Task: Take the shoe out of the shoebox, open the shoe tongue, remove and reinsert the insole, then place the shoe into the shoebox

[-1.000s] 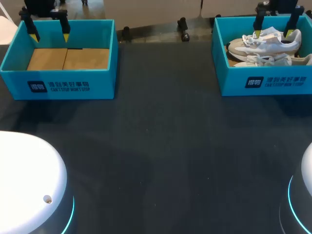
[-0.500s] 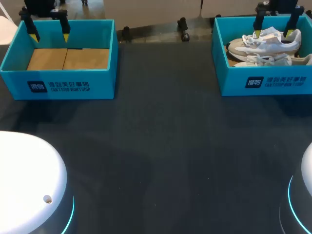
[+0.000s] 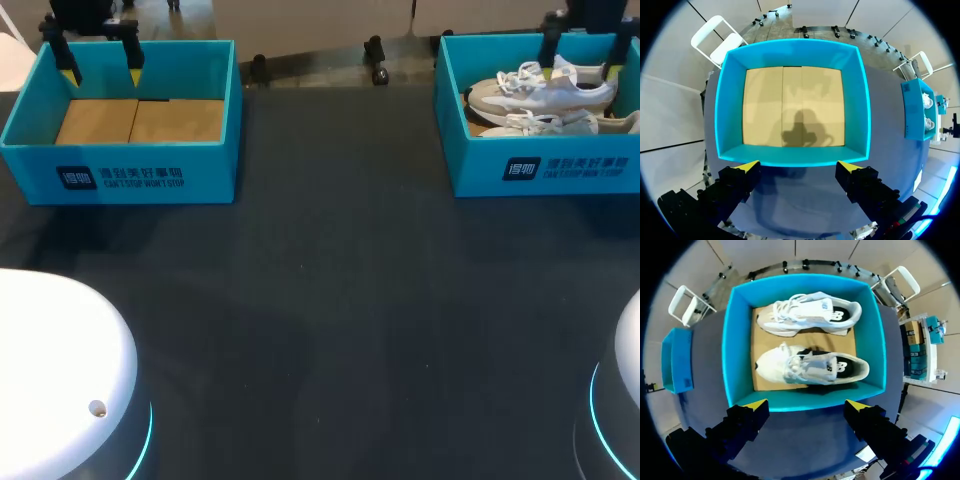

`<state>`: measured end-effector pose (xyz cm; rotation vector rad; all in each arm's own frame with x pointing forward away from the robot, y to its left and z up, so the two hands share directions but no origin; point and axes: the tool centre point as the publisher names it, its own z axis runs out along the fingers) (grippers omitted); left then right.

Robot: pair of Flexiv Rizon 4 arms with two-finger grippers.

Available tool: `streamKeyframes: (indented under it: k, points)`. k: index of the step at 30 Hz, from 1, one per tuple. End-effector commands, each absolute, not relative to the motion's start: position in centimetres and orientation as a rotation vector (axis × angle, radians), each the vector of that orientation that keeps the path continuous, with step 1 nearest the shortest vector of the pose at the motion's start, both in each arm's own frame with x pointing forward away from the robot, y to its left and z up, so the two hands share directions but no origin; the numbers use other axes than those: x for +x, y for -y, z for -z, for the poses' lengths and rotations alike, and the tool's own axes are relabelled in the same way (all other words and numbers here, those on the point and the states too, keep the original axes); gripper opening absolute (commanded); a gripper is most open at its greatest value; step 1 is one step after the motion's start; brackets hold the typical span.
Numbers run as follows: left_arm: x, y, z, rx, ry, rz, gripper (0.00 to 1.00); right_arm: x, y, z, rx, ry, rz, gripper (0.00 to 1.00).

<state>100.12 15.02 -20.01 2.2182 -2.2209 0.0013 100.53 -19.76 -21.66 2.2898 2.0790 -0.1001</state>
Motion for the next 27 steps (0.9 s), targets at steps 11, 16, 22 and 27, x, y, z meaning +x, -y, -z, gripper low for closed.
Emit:
streamKeyframes:
  k: [11,16,22,27]
  points:
    - [100.0,-15.0,20.0,2.220,2.222,-0.003,1.00,98.8,25.3,25.6,2.321,-1.929,0.121,1.00]
    - [100.0,-15.0,20.0,2.220,2.222,-0.003,1.00,98.7,26.7,26.4,2.308,-1.931,0.153,1.00]
    - [100.0,-15.0,20.0,2.220,2.222,-0.003,1.00,98.5,28.2,26.6,2.305,-1.889,0.206,1.00]
    - [100.0,-15.0,20.0,2.220,2.222,-0.003,1.00,98.5,28.2,26.6,2.305,-1.889,0.206,1.00]
